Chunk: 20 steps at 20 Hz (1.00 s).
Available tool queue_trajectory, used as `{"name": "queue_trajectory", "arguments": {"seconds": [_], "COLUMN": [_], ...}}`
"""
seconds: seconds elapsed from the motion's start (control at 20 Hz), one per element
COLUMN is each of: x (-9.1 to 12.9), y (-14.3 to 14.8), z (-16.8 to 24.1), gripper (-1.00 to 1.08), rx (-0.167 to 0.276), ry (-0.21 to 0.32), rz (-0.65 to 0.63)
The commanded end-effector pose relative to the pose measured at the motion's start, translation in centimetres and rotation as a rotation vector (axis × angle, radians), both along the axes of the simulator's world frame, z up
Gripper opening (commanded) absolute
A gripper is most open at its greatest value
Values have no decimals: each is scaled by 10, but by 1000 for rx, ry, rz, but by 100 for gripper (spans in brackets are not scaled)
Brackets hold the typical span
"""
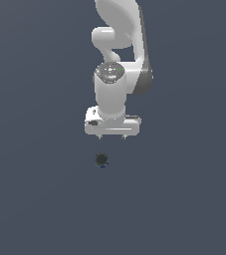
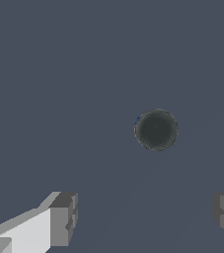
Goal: Pick up the object and move it to a goal position.
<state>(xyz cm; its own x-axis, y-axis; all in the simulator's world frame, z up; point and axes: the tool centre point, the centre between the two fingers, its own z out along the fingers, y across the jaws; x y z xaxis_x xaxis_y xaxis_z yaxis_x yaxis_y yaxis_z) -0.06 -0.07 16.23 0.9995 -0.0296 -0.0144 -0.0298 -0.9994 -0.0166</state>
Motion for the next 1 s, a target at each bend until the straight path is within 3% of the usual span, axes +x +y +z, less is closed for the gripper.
{"name": "queue_trajectory", "arguments": {"seconds": [0.0, 0.45, 0.95], "x": [0, 12, 17], "y": [0, 16, 7], "z": [0, 19, 4], "gripper": [100, 100, 100], "rx": [0, 28, 22], "ry": [0, -48, -44], "rz": [0, -18, -14]}}
